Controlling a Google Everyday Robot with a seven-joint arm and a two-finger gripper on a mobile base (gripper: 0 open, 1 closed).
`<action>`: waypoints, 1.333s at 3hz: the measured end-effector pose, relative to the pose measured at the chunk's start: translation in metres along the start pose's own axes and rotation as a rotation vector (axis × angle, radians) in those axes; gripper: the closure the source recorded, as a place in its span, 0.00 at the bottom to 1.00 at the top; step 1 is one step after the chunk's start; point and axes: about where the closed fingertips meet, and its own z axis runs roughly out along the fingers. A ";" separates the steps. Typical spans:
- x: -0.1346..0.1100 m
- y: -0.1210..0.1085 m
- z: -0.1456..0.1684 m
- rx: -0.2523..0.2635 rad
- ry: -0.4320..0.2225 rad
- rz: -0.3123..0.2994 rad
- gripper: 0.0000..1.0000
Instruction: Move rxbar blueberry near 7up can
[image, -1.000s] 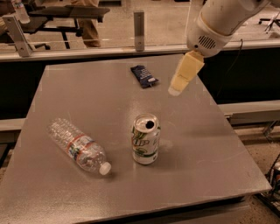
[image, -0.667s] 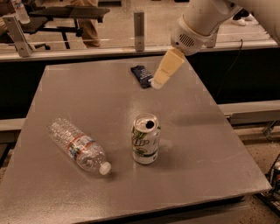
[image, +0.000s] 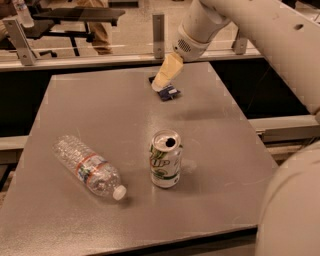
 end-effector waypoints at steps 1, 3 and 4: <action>0.001 -0.015 0.025 0.001 0.032 0.049 0.00; 0.006 -0.021 0.082 -0.032 0.123 0.088 0.00; 0.003 -0.017 0.099 -0.048 0.157 0.084 0.03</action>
Offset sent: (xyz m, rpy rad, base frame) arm 0.0492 0.0006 -0.0703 -0.0340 0.1274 -0.1084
